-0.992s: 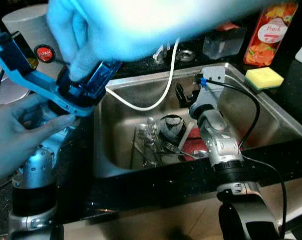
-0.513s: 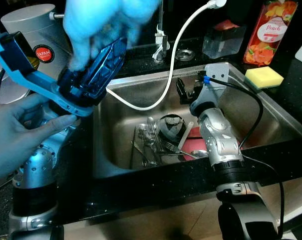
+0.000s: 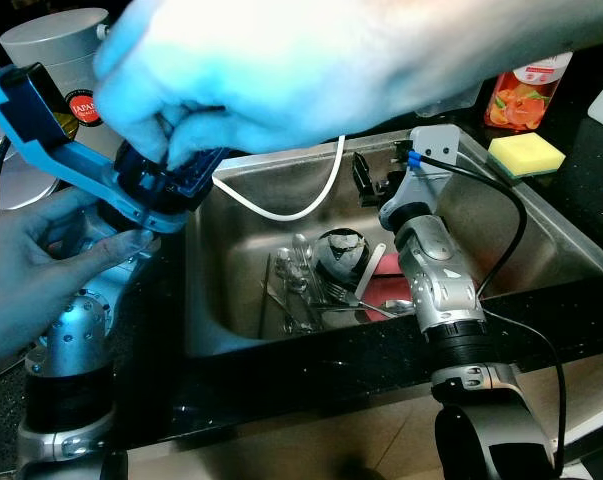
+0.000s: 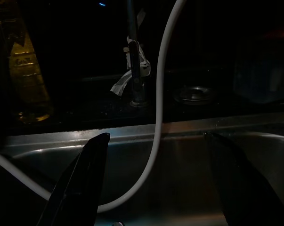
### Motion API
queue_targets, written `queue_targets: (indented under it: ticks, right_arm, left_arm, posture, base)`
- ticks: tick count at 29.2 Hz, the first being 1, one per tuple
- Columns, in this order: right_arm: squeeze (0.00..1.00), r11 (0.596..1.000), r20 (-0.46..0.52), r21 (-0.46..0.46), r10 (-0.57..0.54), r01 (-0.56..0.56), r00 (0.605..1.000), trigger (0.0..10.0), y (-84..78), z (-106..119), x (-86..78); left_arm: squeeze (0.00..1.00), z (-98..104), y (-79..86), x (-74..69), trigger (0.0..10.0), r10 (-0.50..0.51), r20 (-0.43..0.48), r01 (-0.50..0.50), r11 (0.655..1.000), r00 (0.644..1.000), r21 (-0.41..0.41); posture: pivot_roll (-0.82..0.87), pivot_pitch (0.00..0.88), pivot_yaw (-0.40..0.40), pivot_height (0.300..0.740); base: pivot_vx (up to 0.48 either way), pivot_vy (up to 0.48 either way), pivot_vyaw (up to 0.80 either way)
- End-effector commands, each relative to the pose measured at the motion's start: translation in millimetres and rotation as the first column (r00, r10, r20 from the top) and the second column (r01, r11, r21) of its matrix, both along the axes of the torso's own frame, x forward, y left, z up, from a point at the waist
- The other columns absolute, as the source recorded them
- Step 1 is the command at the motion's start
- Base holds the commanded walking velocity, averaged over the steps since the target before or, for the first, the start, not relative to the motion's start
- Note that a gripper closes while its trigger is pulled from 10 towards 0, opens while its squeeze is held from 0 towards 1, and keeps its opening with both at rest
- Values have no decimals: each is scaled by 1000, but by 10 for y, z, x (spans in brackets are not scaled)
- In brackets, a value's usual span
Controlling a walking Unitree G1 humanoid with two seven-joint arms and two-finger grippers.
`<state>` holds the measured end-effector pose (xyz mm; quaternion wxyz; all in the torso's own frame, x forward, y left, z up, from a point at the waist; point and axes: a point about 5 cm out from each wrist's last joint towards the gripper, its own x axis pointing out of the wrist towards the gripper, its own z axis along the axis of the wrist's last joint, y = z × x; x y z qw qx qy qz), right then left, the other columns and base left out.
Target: Kitchen organization
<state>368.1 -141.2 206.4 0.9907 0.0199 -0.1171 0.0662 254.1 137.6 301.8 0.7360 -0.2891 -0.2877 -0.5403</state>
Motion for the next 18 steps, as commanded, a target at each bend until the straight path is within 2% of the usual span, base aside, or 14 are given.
queue_targets:
  ticks: [1,5,9,18]
  right_arm:
    - [0,1000,2,16,5,-5,1000,10000,22,-4,2]
    - [0,1000,5,18,5,-5,1000,10000,24,-3,1]
    - [0,1000,11,20,8,-8,1000,10000,34,16,2]
    - [0,1000,17,23,7,-8,1000,10000,33,35,0]
  left_arm:
    - [0,-8,-8,3,10000,-1,-2,1,1000,1000,0]
    - [0,-12,-8,2,10000,2,-3,-2,1000,1000,6]
    - [0,-53,-39,12,10000,13,-5,-12,999,1000,46]
    - [0,-57,-54,9,10000,9,-2,-9,999,1000,42]
  posture:
    - [-82,0,89,740]
    - [-79,0,88,740]
    - [-80,0,90,740]
    - [-81,0,89,740]
  base:
    - [0,0,0]
    - [0,0,0]
    - [0,0,0]
    - [0,0,0]
